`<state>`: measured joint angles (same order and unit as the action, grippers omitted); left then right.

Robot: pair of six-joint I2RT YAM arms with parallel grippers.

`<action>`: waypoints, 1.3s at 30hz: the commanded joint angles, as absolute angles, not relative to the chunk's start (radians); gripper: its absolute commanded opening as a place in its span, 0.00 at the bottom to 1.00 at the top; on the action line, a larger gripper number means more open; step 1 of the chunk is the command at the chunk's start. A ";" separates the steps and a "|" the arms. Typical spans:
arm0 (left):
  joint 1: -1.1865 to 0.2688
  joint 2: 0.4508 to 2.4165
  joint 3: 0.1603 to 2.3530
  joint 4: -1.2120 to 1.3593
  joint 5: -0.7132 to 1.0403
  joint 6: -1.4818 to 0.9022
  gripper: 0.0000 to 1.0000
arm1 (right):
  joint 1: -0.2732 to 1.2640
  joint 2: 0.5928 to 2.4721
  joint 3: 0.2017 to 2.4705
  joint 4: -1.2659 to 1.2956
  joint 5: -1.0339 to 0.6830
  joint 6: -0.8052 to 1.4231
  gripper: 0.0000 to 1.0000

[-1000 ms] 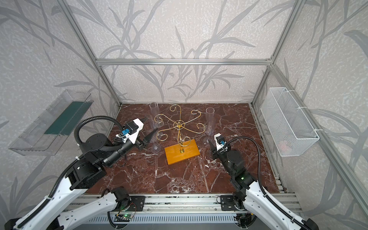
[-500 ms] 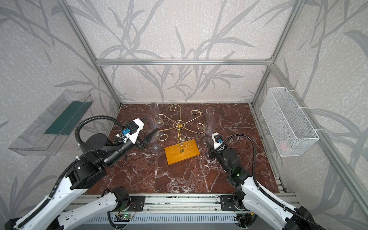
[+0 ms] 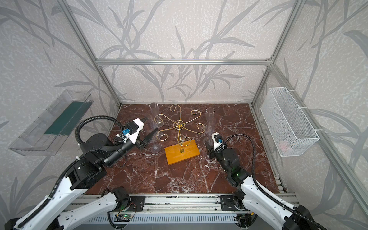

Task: Take the wine glass off the wine glass rack
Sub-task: 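Lower the flute onto the table beside the rack base with the right gripper, then open the right gripper and raise it away from the standing flute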

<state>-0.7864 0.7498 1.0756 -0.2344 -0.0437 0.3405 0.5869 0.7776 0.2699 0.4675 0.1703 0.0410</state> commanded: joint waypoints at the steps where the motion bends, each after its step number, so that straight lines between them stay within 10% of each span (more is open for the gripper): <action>1: -0.790 0.747 1.063 -0.238 -0.058 0.350 0.64 | 0.584 0.759 0.273 0.476 0.166 0.052 0.66; 18: -0.791 0.745 1.058 -0.185 -0.092 0.385 0.64 | 0.584 0.520 0.429 0.230 0.101 -0.070 0.99; 39: -0.685 0.865 1.167 -0.028 -0.143 0.536 0.76 | 0.466 0.907 1.208 -0.002 -0.083 -0.377 0.99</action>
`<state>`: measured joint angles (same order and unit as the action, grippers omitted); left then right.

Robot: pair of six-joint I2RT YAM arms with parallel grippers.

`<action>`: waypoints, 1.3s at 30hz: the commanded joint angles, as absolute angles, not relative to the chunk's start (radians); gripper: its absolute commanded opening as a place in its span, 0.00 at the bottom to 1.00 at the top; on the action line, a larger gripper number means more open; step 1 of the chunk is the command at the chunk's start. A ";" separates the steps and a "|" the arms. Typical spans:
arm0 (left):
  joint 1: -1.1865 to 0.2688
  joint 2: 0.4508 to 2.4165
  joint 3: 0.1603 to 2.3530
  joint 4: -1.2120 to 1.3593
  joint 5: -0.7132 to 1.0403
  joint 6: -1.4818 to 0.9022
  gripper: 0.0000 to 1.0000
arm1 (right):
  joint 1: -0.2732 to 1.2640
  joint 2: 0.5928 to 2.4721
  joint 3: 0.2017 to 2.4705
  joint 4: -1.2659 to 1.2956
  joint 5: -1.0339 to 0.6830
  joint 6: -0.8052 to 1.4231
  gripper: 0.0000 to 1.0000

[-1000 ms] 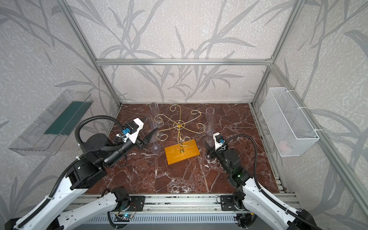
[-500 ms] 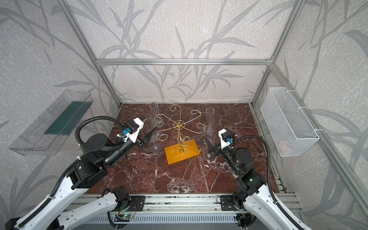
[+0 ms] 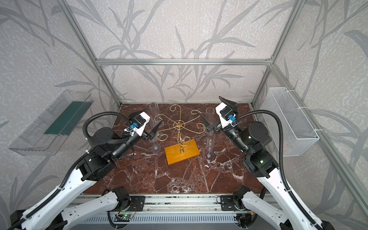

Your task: Take the wine glass off the wine glass rack

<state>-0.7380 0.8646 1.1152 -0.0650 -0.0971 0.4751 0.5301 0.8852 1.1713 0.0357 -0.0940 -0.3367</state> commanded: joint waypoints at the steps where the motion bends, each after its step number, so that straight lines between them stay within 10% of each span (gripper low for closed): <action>1: -0.641 0.864 1.167 -0.022 -0.141 0.536 0.77 | 0.408 0.911 1.212 0.000 -0.105 -0.355 0.99; 11: -0.176 0.813 0.991 0.113 -0.122 0.422 0.79 | -0.073 0.895 1.083 0.034 -0.253 -0.164 0.99; 21: 0.137 0.806 0.652 0.358 -0.147 0.059 0.80 | -0.212 0.854 0.788 0.138 -0.231 -0.082 0.99; 34: 0.181 0.899 0.378 0.542 -0.072 -0.049 0.79 | -0.210 0.925 0.459 0.341 -0.251 -0.011 0.99; 39: 0.178 1.002 0.359 0.569 0.072 -0.022 0.99 | -0.183 0.995 0.402 0.413 -0.269 0.005 0.99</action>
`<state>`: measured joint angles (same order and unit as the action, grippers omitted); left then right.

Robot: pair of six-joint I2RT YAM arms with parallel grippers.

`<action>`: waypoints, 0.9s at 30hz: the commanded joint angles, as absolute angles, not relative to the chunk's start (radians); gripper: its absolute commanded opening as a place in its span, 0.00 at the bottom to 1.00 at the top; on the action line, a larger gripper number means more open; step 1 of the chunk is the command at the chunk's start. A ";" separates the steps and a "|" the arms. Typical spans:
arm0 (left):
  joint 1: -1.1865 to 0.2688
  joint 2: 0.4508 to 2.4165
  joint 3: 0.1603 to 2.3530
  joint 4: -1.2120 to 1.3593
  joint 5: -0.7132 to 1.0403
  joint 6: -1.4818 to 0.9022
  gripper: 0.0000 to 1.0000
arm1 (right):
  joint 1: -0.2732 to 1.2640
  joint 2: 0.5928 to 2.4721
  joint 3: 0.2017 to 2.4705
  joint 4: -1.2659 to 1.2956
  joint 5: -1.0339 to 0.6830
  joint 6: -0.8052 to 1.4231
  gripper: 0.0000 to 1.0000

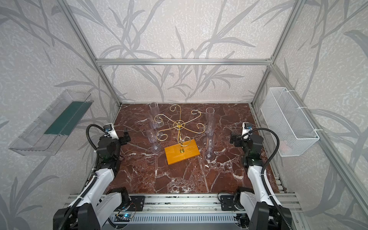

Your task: Take the wine glass off the wine glass rack

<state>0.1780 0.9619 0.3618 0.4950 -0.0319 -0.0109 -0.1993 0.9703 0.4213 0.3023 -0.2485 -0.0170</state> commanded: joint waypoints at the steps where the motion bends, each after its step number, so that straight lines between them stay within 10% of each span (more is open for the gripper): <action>1: 0.178 1.025 0.357 0.584 0.091 -0.026 0.99 | -0.172 1.006 0.392 0.431 -0.261 0.003 0.99; 27: 0.033 1.571 0.298 1.107 -0.006 0.005 0.99 | 0.053 1.557 0.371 0.939 -0.067 -0.058 0.99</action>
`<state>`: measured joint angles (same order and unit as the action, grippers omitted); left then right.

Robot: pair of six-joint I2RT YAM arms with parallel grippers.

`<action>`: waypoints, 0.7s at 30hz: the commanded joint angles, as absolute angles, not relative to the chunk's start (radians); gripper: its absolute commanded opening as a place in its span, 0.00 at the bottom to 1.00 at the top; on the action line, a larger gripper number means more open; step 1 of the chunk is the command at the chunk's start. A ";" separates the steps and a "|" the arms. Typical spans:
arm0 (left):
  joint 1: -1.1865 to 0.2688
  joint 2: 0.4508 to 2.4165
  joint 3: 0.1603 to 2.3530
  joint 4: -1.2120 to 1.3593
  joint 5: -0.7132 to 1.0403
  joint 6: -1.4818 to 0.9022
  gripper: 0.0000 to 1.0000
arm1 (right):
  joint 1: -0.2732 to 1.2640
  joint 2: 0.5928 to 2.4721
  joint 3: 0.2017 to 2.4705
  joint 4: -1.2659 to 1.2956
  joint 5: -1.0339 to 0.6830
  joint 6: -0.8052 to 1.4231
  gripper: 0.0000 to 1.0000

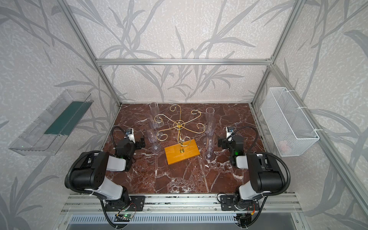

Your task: Take the wine glass off the wine glass rack

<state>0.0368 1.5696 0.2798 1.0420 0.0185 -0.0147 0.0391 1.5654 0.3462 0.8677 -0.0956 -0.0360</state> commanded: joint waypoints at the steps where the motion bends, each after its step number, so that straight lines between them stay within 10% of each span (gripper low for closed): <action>1: 0.032 1.566 0.306 1.087 -0.010 0.004 0.99 | 0.057 1.536 0.389 0.872 -0.066 -0.065 0.99; 21: 0.054 1.563 0.377 0.939 -0.020 -0.026 0.99 | 0.063 1.545 0.405 0.849 -0.061 -0.072 0.99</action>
